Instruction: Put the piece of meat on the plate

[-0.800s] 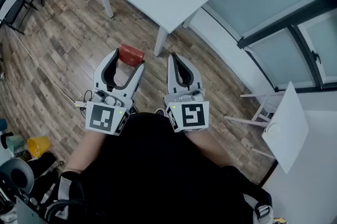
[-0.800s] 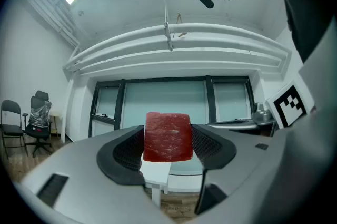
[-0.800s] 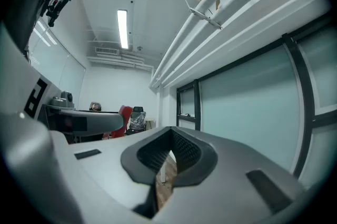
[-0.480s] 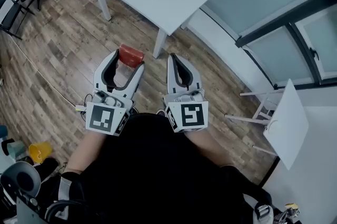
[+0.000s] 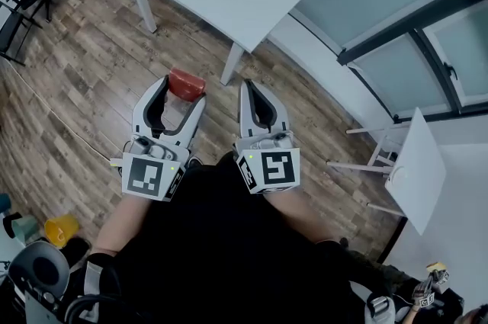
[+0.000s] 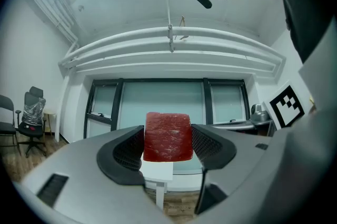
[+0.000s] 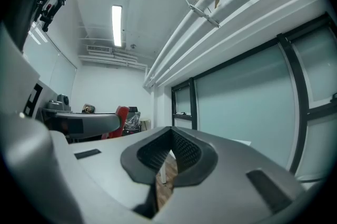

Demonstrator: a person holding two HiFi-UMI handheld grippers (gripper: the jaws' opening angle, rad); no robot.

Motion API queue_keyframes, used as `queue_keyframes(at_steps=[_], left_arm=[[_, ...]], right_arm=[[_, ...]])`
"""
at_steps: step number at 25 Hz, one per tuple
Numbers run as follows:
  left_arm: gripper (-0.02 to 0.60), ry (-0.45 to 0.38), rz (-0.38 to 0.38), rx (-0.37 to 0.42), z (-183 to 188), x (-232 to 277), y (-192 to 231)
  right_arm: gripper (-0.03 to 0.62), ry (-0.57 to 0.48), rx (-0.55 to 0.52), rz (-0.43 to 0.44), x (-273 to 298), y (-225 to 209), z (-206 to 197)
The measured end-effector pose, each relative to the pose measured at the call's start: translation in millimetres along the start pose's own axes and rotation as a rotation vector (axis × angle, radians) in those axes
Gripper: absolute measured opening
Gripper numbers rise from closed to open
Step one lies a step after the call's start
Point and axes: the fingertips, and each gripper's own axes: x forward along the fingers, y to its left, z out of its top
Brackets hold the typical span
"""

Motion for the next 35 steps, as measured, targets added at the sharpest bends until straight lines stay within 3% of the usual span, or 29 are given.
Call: queue_keyframes(at_steps=[6, 13, 25, 35], left_arm=[[0.281, -0.001, 0.005, -0.019, -6.6, 1.5, 18.9], [0.281, 0.061, 0.045, -0.04, -31.4, 34.8, 53.7], [0.281, 0.097, 0.112, -0.02, -34.3, 141.8, 101.7], [0.281, 0.127, 0.137, -0.022, -42.4, 218.1, 118.0]], right_arm=[[0.003, 0.022, 0.002, -0.02, 15.6, -0.4, -8.9], [0.003, 0.05, 0.038, -0.04, 65.7, -25.5, -29.1], [0.003, 0.054, 0.053, 0.059, 189.0, -82.2, -22.4], [0.003, 0.092, 0.095, 0.167, 248.4, -113.2, -30.8]])
